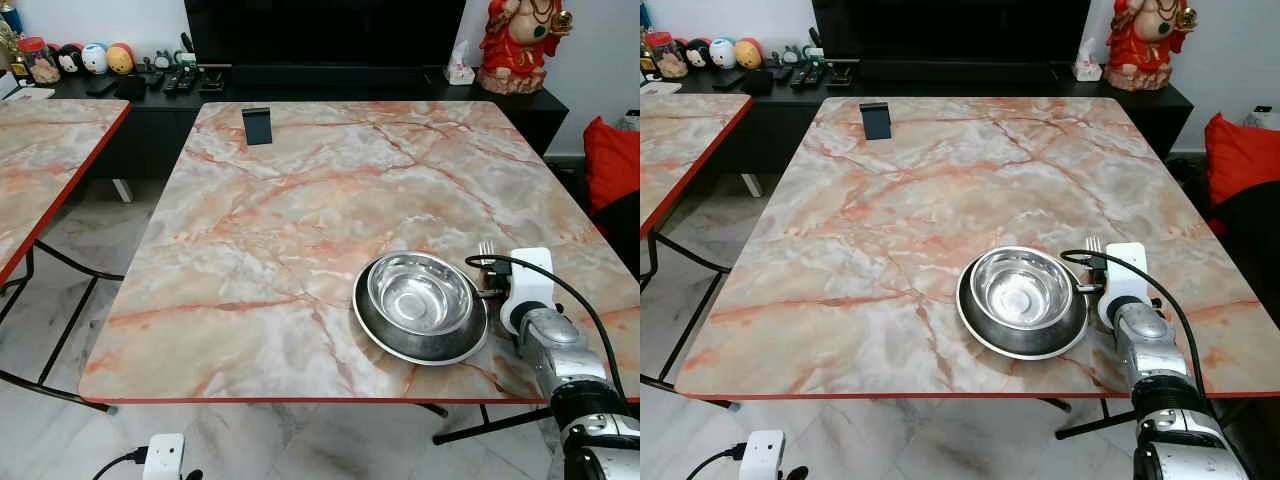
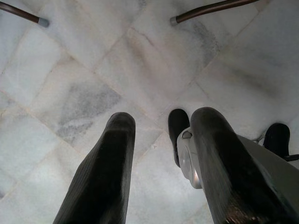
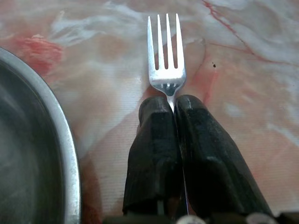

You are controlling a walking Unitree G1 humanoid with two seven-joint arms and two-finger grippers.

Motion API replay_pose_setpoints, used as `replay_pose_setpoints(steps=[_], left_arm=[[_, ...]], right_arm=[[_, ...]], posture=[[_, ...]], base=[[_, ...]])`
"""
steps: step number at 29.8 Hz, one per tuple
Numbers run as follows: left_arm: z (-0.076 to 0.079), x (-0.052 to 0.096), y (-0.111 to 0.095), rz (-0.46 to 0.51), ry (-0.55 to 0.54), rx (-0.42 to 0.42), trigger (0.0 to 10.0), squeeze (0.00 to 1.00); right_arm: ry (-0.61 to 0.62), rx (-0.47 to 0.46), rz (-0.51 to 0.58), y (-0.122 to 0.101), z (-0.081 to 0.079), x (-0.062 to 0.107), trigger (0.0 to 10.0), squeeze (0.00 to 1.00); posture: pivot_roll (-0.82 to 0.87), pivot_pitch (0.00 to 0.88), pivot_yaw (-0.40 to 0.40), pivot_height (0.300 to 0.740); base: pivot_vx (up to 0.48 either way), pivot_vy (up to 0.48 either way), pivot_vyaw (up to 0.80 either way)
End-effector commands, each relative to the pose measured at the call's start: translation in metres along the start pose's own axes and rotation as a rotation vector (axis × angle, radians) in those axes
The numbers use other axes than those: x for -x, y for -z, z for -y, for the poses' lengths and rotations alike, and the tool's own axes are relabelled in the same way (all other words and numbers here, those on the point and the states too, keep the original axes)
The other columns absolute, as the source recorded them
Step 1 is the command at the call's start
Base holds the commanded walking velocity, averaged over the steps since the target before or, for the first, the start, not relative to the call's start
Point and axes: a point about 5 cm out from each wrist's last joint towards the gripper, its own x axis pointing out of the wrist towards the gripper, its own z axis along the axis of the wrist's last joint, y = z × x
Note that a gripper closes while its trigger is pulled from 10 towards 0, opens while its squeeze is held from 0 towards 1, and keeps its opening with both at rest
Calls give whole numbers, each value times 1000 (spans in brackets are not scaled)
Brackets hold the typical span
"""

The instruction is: Setting the table

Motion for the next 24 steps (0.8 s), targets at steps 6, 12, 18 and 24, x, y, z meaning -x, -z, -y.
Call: replay_pose_setpoints(steps=[6, 12, 18, 24], left_arm=[[-2, 1, 5, -30, -2, -16, 10000, 0], [-3, 1, 5, -30, -4, -17, 10000, 0], [-3, 1, 5, -30, -4, -17, 10000, 0], [-3, 1, 5, -29, -3, -18, 10000, 0]], right_arm=[[-4, -7, 7, -4, -5, -2, 10000, 216], [-3, -8, 8, -4, -4, -2, 10000, 212], [0, -8, 8, -4, -4, -2, 10000, 216], [-1, -10, 12, -4, -4, -2, 10000, 769]], posture=[[-25, 0, 1, 740], [-25, 0, 2, 740], [-24, 0, 2, 740], [-26, 0, 4, 740]], base=[[0, 0, 0], [0, 0, 0], [0, 0, 0], [0, 0, 0]])
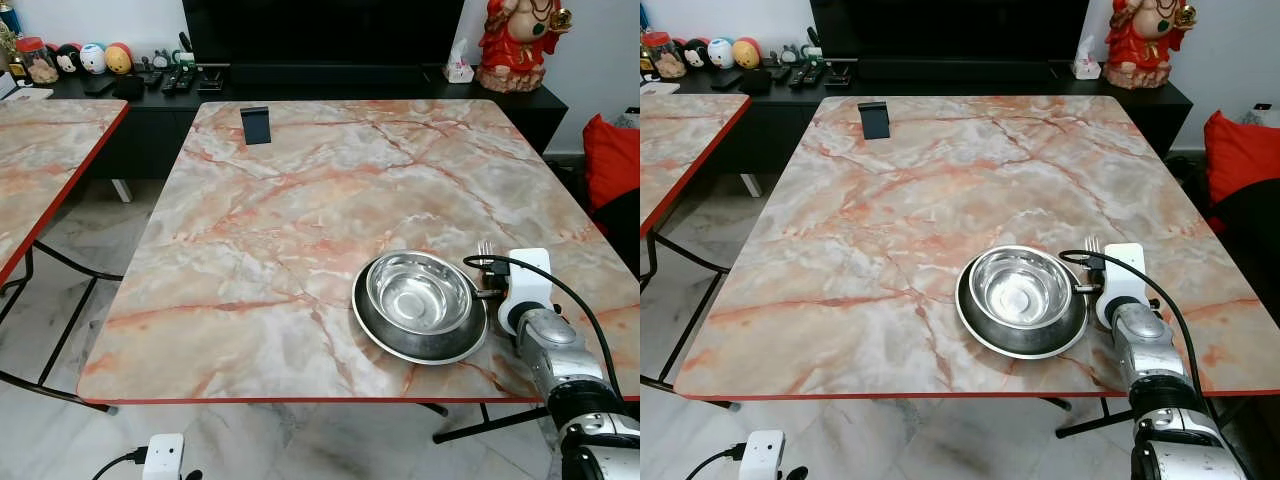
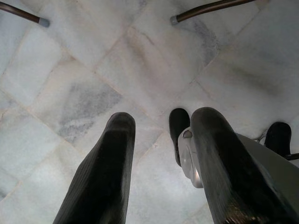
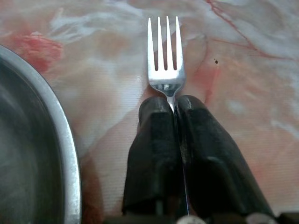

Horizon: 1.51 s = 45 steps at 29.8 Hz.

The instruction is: Setting the table

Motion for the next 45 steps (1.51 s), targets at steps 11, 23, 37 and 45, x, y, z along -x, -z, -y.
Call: replay_pose_setpoints(steps=[11, 23, 37, 45], left_arm=[[-3, 1, 5, -28, -3, -18, 10000, 0], [-3, 1, 5, -25, -4, -17, 10000, 0], [-4, 1, 5, -27, -5, -19, 10000, 0], [-8, 2, 6, -25, -12, -20, 10000, 0]], right_arm=[[10, -2, 11, -5, 1, -2, 10000, 580], [44, -16, 114, -21, 4, -1, 10000, 0], [45, -89, 420, -56, -4, 7, 10000, 0], [119, -140, 606, -57, -17, 24, 10000, 0]], posture=[[-23, 0, 4, 740], [-23, 0, 6, 740], [-26, 0, 8, 740], [-26, 0, 9, 740]], base=[[0, 0, 0], [0, 0, 0], [0, 0, 0], [0, 0, 0]])
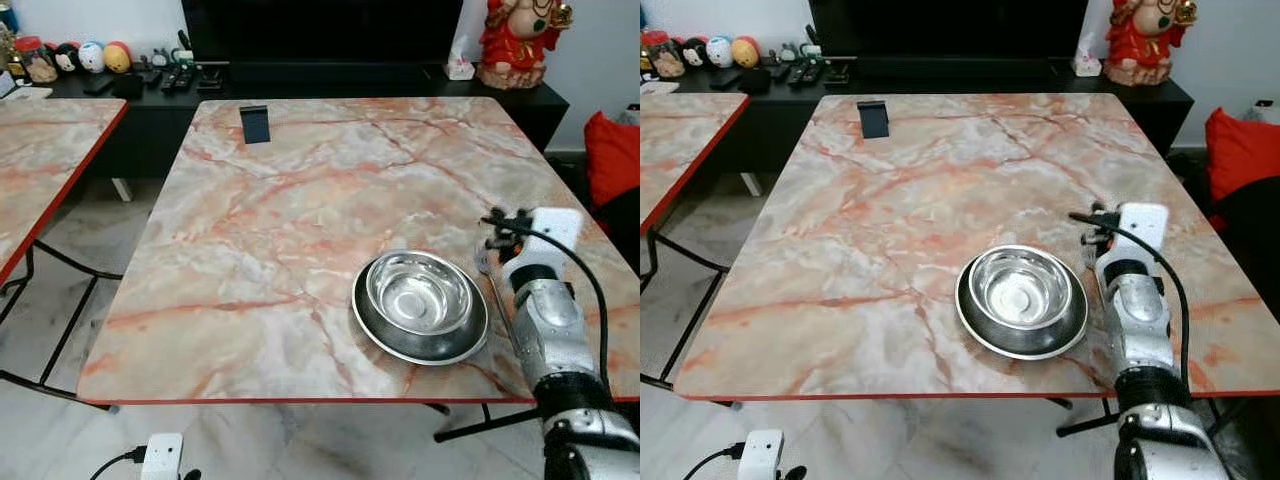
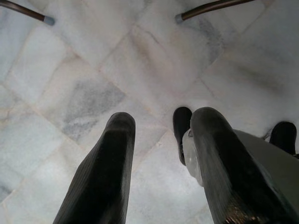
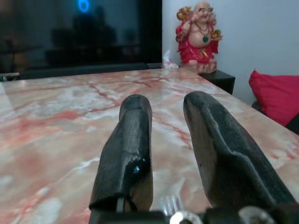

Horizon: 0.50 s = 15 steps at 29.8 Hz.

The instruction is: Setting the table

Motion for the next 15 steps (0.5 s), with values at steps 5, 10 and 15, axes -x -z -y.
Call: replay_pose_setpoints(steps=[5, 10, 15], left_arm=[[-8, 3, 8, -26, -19, -18, 10000, 0], [-11, 4, 11, -35, -31, -19, 10000, 0], [-14, 5, 13, -41, -41, -22, 10000, 0]], right_arm=[[9, -15, 134, -4, -11, 28, 10000, 0], [0, -3, 133, -2, -19, 42, 10000, 0], [-10, -3, 127, -1, -24, 49, 10000, 0]], posture=[[-17, 0, 2, 740], [-31, 0, 2, 740], [-26, 0, 1, 740]], base=[[0, 0, 0], [0, 0, 0], [0, 0, 0]])
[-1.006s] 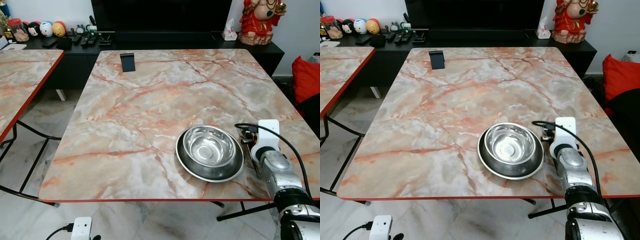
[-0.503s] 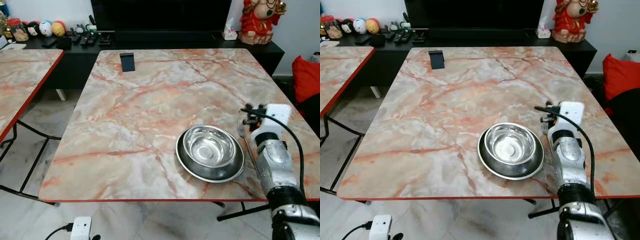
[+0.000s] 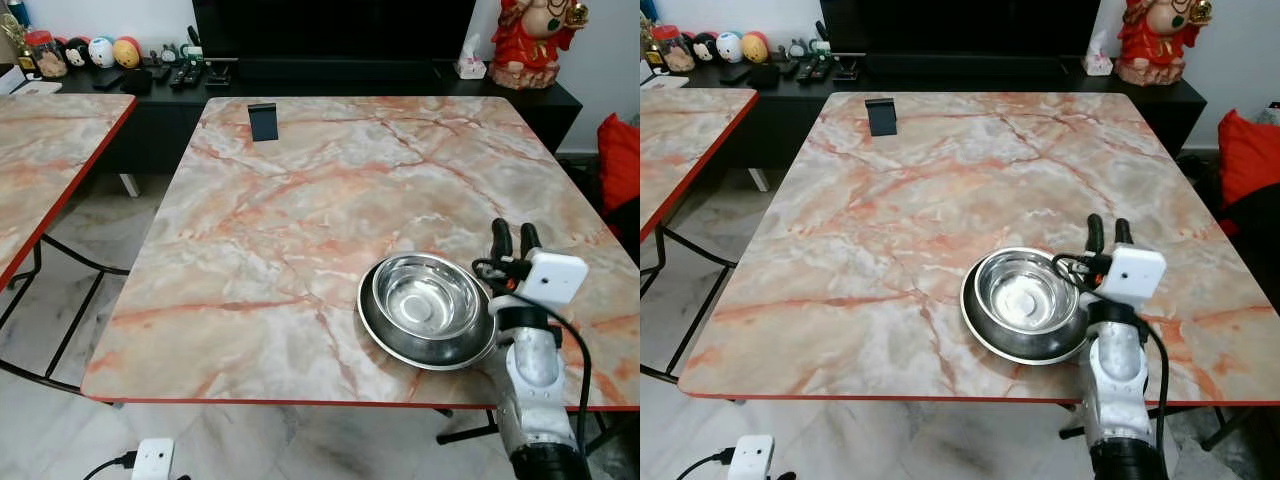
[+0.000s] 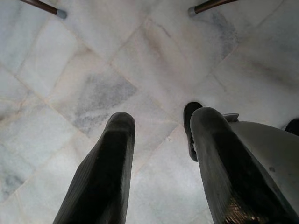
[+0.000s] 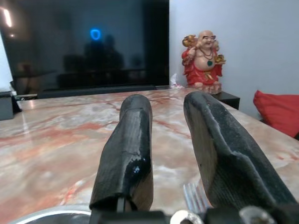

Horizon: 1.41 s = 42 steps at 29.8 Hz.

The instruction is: Setting the table

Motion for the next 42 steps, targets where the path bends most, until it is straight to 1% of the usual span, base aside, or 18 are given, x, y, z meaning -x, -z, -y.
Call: replay_pose_setpoints(steps=[1, 4, 8, 13, 17, 18, 19, 23, 28, 33, 39, 42], left_arm=[[-3, 2, 7, -29, -9, -13, 10000, 0], [-5, 2, 8, -31, -11, -17, 10000, 0], [-6, 2, 8, -30, -11, -21, 10000, 0], [-7, 2, 7, -27, -12, -25, 10000, 0], [-7, 2, 6, -27, -14, -22, 10000, 0], [-7, 2, 6, -29, -15, -20, 10000, 0], [-7, 2, 6, -31, -15, -20, 10000, 0], [-6, 1, 5, -30, -14, -13, 10000, 0], [-2, 0, 2, -24, -9, -7, 10000, 0], [3, -2, -3, -8, -5, 27, 10000, 0], [11, -3, -8, -1, 3, 49, 10000, 0], [12, -4, -8, -2, 4, 56, 10000, 0]], right_arm=[[7, 0, -1, -2, -2, 2, 10000, 0], [7, -11, -10, 0, -6, 7, 10000, 0], [1, -4, -17, 1, -10, 10, 10000, 0], [10, 1, -20, 0, -8, 8, 10000, 0], [13, 6, -18, -2, -8, 3, 10000, 0], [7, 26, -15, -3, -7, 2, 10000, 0], [9, 27, -15, -3, -7, 1, 10000, 0], [18, 18, -6, -6, -7, -3, 10000, 0], [32, 15, 5, -10, -2, -12, 10000, 0], [29, 24, 22, -16, -1, -20, 10000, 0], [44, 26, 38, -23, 7, -29, 10000, 0], [40, 29, 42, -25, 8, -31, 10000, 0]], posture=[[-25, 0, 1, 740], [-21, 0, 2, 740], [-26, 0, 8, 740], [-27, 0, 10, 740], [-27, 0, 7, 740], [-29, 0, 7, 740], [-33, 0, 9, 740], [-53, 0, 8, 740], [-62, 0, -1, 740], [-68, 0, -25, 740], [-91, 0, -61, 740], [-89, 0, -71, 740]], base=[[0, 0, 0], [0, 0, 0], [0, 0, 0], [0, 0, 0], [0, 0, 0], [0, 0, 0], [0, 0, 0], [0, 0, 0], [0, 0, 0], [0, 280, 0], [0, 321, 0], [0, 321, 0]])
